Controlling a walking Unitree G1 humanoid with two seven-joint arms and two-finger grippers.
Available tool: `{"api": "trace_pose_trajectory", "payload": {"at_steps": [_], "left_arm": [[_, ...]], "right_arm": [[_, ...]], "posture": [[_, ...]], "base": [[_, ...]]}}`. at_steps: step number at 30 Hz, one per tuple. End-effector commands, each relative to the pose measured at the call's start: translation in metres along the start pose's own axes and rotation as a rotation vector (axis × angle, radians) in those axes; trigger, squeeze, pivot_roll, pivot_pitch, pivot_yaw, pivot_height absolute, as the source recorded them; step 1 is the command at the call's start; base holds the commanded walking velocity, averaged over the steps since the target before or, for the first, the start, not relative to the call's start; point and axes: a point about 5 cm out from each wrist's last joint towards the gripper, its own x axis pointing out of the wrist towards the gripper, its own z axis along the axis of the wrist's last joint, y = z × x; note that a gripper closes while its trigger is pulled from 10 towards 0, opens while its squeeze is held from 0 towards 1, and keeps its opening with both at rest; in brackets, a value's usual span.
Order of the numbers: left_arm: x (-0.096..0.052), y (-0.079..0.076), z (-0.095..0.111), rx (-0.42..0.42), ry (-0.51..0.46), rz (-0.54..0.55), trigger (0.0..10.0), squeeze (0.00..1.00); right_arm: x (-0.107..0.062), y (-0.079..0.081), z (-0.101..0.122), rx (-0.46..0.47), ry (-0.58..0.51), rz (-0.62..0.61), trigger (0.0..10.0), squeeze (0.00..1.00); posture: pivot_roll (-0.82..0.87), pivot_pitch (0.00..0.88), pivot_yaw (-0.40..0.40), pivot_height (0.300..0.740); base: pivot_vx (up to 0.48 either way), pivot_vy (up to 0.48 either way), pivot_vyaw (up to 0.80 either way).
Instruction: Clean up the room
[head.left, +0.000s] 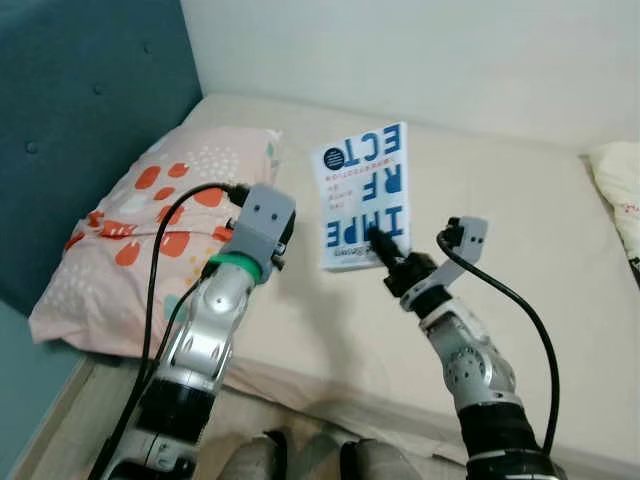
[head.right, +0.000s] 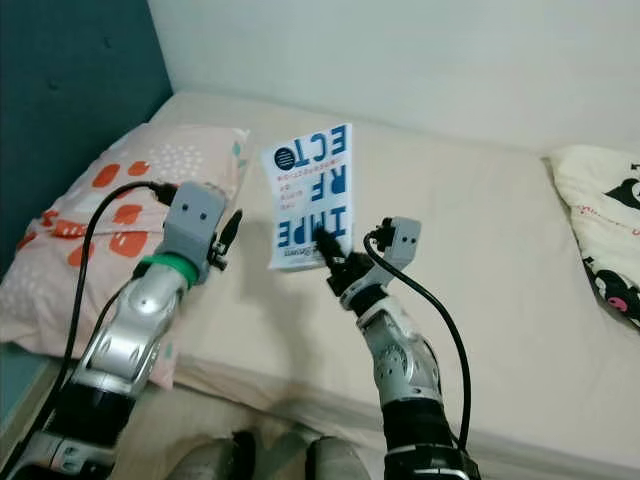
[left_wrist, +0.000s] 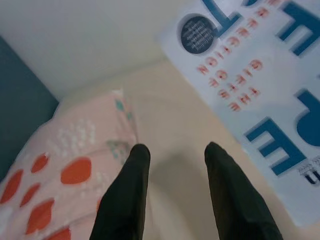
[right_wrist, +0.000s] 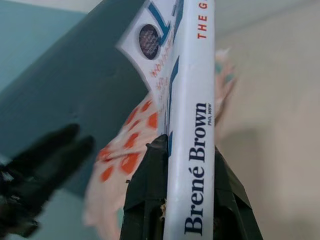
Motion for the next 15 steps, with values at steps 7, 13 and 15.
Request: {"api": "trace_pose_trajectory", "payload": {"at_steps": [7, 13, 15], "left_arm": [[-0.025, 0.012, -0.005, -0.004, 0.047, 0.051, 10.0, 0.0], [-0.028, 0.02, -0.002, -0.017, 0.047, 0.087, 10.0, 0.0], [-0.027, 0.021, 0.0, -0.019, 0.045, 0.09, 10.0, 0.0]], "right_arm": [[0.016, 0.0, -0.003, 0.054, 0.004, 0.023, 10.0, 0.0], [0.024, 0.003, 0.003, 0.05, -0.006, 0.042, 10.0, 0.0], [0.026, 0.005, 0.003, 0.048, 0.001, 0.052, 10.0, 0.0]], "posture": [[0.08, 0.221, 0.009, 0.72], [0.09, 0.225, 0.007, 0.705], [0.09, 0.223, 0.009, 0.695]], "base": [[0.0, 0.0, 0.0], [0.0, 0.0, 0.0], [0.0, 0.0, 0.0]]}}
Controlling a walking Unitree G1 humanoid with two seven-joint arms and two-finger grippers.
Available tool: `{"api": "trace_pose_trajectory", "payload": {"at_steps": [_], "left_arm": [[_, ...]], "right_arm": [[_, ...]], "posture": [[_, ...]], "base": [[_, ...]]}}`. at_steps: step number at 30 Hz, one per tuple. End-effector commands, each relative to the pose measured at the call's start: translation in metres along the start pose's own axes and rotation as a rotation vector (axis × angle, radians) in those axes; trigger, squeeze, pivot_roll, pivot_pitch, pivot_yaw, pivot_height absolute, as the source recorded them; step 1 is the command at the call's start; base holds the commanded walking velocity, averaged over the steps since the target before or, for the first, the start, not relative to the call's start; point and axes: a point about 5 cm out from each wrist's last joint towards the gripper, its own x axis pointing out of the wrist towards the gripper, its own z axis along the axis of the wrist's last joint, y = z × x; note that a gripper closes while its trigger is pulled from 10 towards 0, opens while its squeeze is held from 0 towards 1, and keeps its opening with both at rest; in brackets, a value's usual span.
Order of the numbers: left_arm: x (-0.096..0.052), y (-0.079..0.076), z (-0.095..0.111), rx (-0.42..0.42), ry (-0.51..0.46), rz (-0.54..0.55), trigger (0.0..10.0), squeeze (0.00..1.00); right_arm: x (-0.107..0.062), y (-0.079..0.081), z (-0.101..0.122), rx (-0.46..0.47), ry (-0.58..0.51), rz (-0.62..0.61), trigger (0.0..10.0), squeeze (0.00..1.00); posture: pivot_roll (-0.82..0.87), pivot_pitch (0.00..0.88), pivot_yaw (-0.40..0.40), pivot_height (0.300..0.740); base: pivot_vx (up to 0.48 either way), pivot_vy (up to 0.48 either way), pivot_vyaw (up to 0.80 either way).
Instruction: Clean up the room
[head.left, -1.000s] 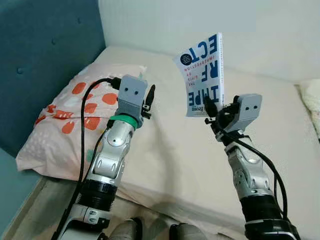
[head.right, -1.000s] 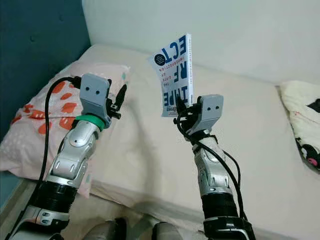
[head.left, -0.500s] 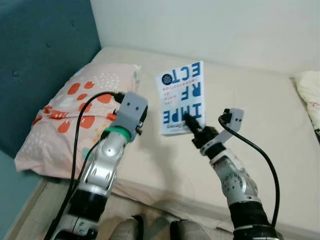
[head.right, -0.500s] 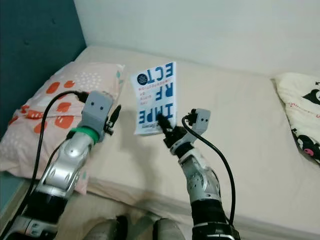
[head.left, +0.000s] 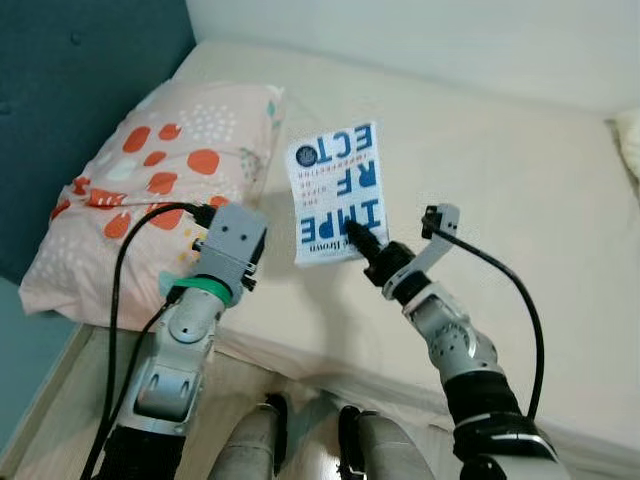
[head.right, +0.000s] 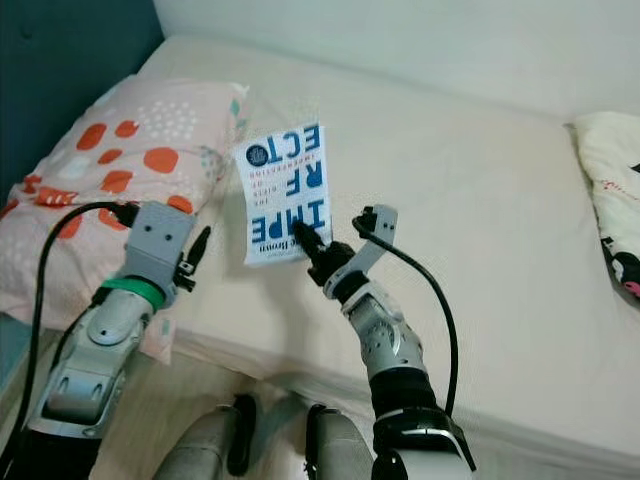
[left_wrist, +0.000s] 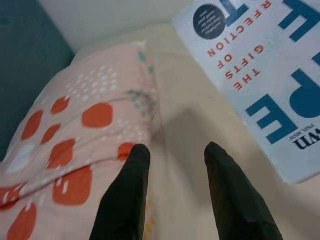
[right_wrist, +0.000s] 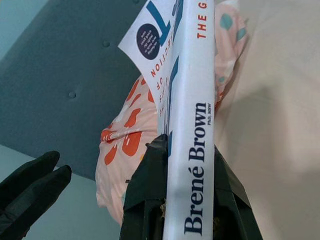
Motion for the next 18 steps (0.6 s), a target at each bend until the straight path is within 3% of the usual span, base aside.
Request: {"api": "trace_pose_trajectory", "payload": {"at_steps": [1, 18], "left_arm": [[-0.0022, -0.0031, -0.003, -0.003, 0.02, -0.009, 10.0, 0.0], [-0.0011, -0.0108, 0.0021, -0.011, 0.027, -0.036, 10.0, 0.0]], "right_arm": [[-0.0006, 0.001, -0.003, 0.012, -0.002, 0.018, 10.0, 0.0], [-0.002, -0.0018, -0.0035, 0.023, -0.008, 0.029, 10.0, 0.0]], "posture": [[0.08, 0.221, 0.009, 0.69], [0.07, 0.201, 0.013, 0.63]], "base": [[0.0, 0.0, 0.0], [0.0, 0.0, 0.0]]}}
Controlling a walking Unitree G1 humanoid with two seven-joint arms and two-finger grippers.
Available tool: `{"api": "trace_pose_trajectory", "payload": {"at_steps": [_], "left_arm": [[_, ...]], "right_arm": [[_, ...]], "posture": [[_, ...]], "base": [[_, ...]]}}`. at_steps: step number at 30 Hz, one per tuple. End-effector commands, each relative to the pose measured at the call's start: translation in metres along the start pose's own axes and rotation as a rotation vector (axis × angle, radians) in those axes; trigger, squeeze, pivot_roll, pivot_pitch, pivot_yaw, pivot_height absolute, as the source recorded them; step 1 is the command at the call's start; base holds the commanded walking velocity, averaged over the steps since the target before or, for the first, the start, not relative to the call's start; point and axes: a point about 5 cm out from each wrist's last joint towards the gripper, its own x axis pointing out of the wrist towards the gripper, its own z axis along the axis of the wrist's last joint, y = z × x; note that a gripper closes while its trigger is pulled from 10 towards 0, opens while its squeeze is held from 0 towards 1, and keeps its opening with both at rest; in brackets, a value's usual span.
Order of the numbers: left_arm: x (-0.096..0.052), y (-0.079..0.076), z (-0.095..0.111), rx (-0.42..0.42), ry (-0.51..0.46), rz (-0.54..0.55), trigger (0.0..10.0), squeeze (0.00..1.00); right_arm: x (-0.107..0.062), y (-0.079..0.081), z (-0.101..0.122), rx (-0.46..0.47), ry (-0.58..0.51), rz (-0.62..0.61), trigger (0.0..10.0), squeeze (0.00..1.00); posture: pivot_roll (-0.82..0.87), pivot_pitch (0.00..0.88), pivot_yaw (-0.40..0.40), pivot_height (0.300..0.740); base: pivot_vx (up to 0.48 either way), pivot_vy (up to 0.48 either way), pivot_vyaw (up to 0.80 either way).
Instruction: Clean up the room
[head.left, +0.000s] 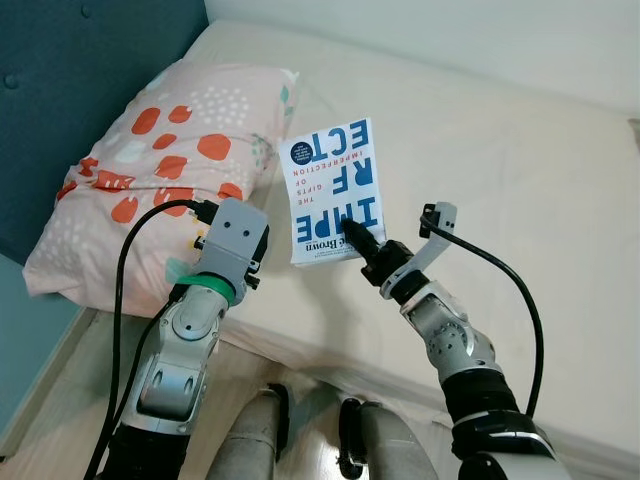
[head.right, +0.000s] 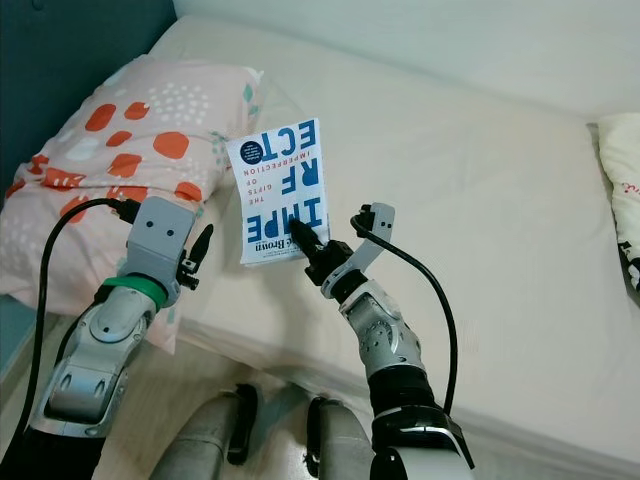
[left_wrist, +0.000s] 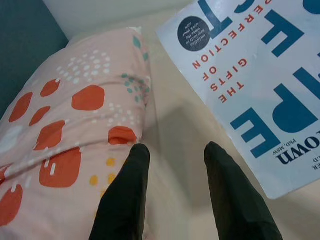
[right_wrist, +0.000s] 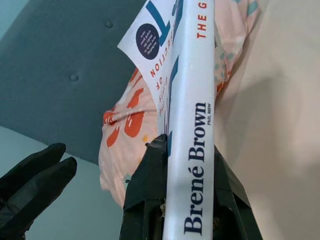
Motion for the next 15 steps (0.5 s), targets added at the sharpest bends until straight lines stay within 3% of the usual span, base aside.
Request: {"api": "trace_pose_trajectory", "payload": {"at_steps": [1, 6, 12, 15], "left_arm": [[-0.002, -0.003, -0.005, 0.0, 0.027, -0.014, 10.0, 0.0], [-0.003, -0.003, -0.005, 0.003, 0.029, -0.014, 10.0, 0.0], [-0.005, -0.002, -0.005, 0.01, 0.036, -0.016, 10.0, 0.0], [-0.005, -0.002, -0.005, 0.011, 0.036, -0.017, 10.0, 0.0]], "right_arm": [[-0.001, -0.001, 0.0, 0.01, -0.017, 0.01, 10.0, 0.0], [0.0, 0.0, -0.001, 0.042, -0.022, 0.021, 10.0, 0.0], [0.001, 0.01, -0.003, 0.176, -0.024, 0.121, 10.0, 0.0], [0.001, 0.011, -0.003, 0.197, -0.027, 0.134, 10.0, 0.0]], "posture": [[0.07, 0.202, 0.014, 0.625], [0.08, 0.203, 0.014, 0.625], [0.09, 0.213, 0.022, 0.625], [0.09, 0.213, 0.023, 0.625]], "base": [[0.0, 0.0, 0.0], [0.0, 0.0, 0.0], [0.0, 0.0, 0.0], [0.0, 0.0, 0.0]]}}
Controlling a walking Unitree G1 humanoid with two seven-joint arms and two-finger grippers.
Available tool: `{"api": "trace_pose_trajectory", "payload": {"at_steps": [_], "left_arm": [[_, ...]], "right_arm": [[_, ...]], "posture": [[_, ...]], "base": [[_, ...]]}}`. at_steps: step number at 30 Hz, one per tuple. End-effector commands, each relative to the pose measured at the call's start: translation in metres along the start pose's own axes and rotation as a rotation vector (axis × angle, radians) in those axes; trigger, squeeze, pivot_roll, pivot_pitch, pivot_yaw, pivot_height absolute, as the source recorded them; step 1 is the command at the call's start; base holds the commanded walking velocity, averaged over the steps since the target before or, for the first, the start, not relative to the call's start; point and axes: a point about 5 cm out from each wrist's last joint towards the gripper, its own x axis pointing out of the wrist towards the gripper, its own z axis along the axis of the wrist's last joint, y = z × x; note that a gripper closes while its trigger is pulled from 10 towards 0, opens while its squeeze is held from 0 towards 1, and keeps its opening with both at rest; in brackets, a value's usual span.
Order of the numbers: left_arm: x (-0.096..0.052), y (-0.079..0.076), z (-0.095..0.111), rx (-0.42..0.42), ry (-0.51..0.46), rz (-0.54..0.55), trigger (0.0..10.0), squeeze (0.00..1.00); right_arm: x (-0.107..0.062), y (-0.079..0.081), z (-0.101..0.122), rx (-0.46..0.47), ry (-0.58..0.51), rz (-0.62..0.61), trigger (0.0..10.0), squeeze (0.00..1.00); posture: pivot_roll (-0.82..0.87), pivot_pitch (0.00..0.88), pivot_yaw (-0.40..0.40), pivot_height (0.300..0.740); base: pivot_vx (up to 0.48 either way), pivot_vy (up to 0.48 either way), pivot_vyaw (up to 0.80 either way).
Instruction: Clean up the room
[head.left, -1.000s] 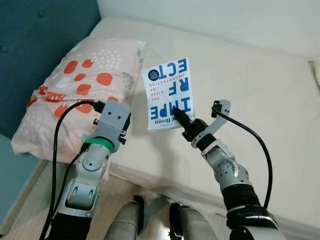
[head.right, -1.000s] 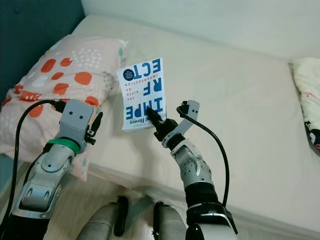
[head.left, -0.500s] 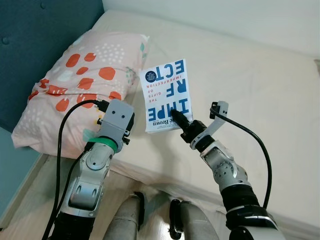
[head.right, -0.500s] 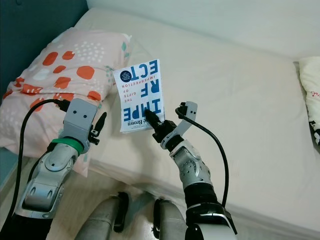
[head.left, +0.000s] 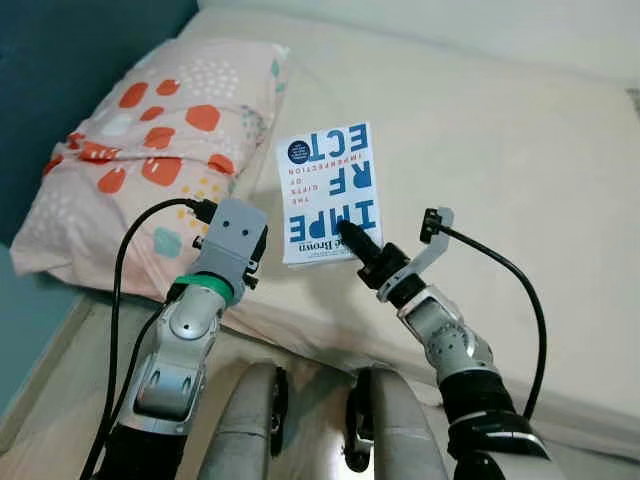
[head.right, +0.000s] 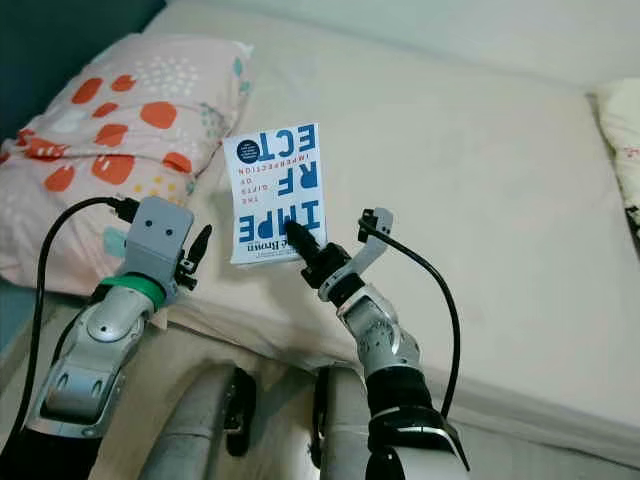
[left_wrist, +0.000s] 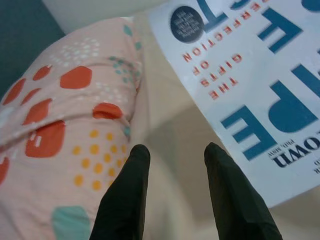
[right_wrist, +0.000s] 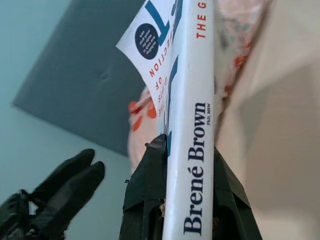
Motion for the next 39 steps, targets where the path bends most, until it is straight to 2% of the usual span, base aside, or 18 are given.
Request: {"api": "trace_pose_trajectory", "payload": {"at_steps": [1, 4, 7, 12, 20, 24, 28, 29, 32, 39], "left_arm": [[-0.003, -0.003, -0.006, 0.01, 0.034, -0.018, 10.0, 0.0], [-0.004, -0.003, -0.006, 0.011, 0.035, -0.02, 10.0, 0.0], [-0.005, -0.002, -0.006, 0.016, 0.039, -0.027, 10.0, 0.0], [-0.009, 0.002, -0.006, 0.025, 0.044, -0.029, 10.0, 0.0], [-0.014, 0.001, -0.006, 0.028, 0.054, -0.03, 10.0, 0.0], [-0.019, 0.003, -0.003, 0.026, 0.053, -0.029, 10.0, 0.0], [-0.024, 0.007, 0.006, 0.023, 0.043, -0.024, 10.0, 0.0], [-0.024, 0.007, 0.006, 0.023, 0.043, -0.024, 10.0, 0.0], [-0.03, 0.012, 0.016, 0.016, 0.029, -0.017, 10.0, 0.0], [-0.04, 0.013, 0.024, 0.011, 0.031, -0.024, 10.0, 0.0]], "right_arm": [[-0.001, 0.006, -0.001, 0.087, -0.036, 0.067, 10.0, 0.0], [-0.002, 0.007, -0.002, 0.116, -0.042, 0.079, 10.0, 0.0], [-0.004, 0.006, -0.006, 0.19, -0.057, 0.088, 10.0, 0.0], [-0.004, 0.003, -0.016, 0.227, -0.025, 0.071, 10.0, 0.0], [0.0, 0.001, -0.015, 0.275, -0.004, 0.086, 10.0, 0.0], [0.008, 0.0, -0.012, 0.287, -0.002, 0.077, 10.0, 0.0], [0.029, 0.003, -0.004, 0.267, -0.023, 0.069, 10.0, 0.0], [0.029, 0.003, -0.004, 0.267, -0.023, 0.069, 10.0, 0.0], [0.042, 0.005, 0.006, 0.261, -0.099, 0.013, 10.0, 0.0], [0.049, 0.004, 0.011, 0.293, -0.156, -0.031, 10.0, 0.0]], "posture": [[0.09, 0.22, 0.031, 0.625], [0.09, 0.223, 0.035, 0.625], [0.1, 0.233, 0.046, 0.625], [0.11, 0.252, 0.058, 0.625], [0.13, 0.28, 0.062, 0.625], [0.15, 0.307, 0.067, 0.625], [0.2, 0.344, 0.084, 0.625], [0.2, 0.344, 0.084, 0.625], [0.24, 0.37, 0.101, 0.625], [0.29, 0.405, 0.127, 0.625]], "base": [[0.0, 0.0, 0.0], [0.0, 0.0, 0.0], [0.0, 0.0, 0.0], [0.0, 0.0, 0.0], [0.0, 0.0, 0.0], [0.0, 0.0, 0.0], [0.0, 0.0, 0.0], [0.0, 0.0, 0.0], [0.0, 0.0, 0.0], [0.0, 0.0, 0.0]]}}
